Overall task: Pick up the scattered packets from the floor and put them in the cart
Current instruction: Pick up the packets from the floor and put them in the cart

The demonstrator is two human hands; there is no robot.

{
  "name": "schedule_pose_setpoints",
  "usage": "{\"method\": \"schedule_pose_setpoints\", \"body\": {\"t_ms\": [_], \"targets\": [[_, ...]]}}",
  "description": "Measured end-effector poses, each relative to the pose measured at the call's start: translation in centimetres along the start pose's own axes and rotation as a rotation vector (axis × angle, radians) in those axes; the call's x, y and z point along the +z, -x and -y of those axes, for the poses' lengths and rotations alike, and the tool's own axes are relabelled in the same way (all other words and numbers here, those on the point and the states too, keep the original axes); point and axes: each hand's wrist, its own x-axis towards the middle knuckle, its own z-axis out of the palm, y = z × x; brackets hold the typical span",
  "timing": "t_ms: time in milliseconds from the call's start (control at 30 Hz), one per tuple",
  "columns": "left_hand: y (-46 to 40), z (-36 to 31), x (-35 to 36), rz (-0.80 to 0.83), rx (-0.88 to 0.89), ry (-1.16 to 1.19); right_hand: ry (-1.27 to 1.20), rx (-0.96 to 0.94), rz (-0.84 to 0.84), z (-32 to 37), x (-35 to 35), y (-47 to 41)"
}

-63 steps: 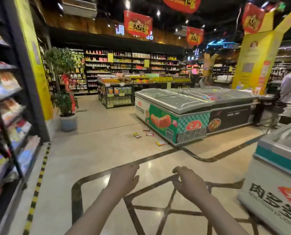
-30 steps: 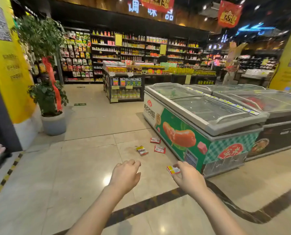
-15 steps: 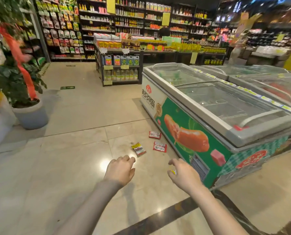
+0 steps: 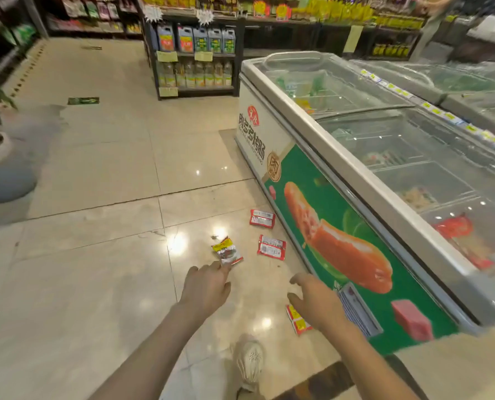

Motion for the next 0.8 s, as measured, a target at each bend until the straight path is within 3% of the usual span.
{"method": "schedule_pose_setpoints", "body": {"t_ms": [433, 800], "targets": [[-31.1, 5.4, 5.1, 0.228, -0.349, 0.317, 0.008, 0.026, 0.214, -3.9, -1.2, -33.8], [-50.8, 11.7, 21.1, 0.330, -0.720, 0.693, -0.032, 0.171, 0.312, -8.5, 10.9, -56.9]]}}
